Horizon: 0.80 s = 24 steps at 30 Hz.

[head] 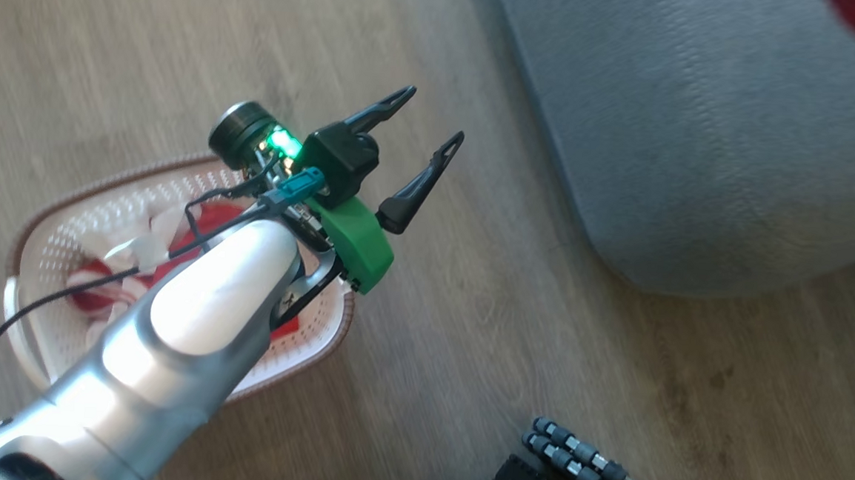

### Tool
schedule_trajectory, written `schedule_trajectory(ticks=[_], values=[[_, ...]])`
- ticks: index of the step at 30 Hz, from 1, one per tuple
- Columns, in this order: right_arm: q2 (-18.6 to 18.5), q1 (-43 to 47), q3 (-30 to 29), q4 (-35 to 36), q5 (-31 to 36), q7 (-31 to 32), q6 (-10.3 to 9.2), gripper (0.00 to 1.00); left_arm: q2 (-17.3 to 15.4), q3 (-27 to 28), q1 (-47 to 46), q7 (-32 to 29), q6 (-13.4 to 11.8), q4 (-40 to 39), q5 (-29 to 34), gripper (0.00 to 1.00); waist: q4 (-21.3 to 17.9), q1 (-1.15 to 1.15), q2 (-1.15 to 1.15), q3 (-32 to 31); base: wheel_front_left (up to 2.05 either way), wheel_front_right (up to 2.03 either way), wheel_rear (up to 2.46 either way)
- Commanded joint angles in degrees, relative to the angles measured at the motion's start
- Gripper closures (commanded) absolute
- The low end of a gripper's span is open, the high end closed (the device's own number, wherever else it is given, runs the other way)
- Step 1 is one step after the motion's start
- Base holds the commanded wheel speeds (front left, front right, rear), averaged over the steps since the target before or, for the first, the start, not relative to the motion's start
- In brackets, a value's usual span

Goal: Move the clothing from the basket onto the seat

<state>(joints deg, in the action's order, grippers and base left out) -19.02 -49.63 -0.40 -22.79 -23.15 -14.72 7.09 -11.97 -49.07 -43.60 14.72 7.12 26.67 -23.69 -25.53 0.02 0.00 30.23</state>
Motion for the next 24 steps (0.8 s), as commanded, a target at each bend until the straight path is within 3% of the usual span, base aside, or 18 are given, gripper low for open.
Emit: schedule_trajectory(ticks=[1,13,24], values=[[-2.5,-1.9,-1.1,0.3,0.5,-0.3,0.40,1.00,-0.8,0.8,-2.5,0.3,0.4,-1.6,0.9,0.00,3.0,-0.02,0.00,3.9,0.00,0.00,0.00],[-12.4,-15.3,-11.8,-15.6,3.4,-0.3,0.40,1.00,-2.2,-0.4,-5.4,0.3,0.3,-2.5,2.4,0.00,8.8,-0.02,0.00,11.9,0.00,0.00,0.00],[-19.4,-22.2,-26.9,-26.8,9.4,-0.3,0.40,1.00,-2.9,-0.6,-4.4,0.3,0.0,-3.6,3.4,0.00,13.1,-0.02,0.00,15.7,0.00,0.00,0.00]])
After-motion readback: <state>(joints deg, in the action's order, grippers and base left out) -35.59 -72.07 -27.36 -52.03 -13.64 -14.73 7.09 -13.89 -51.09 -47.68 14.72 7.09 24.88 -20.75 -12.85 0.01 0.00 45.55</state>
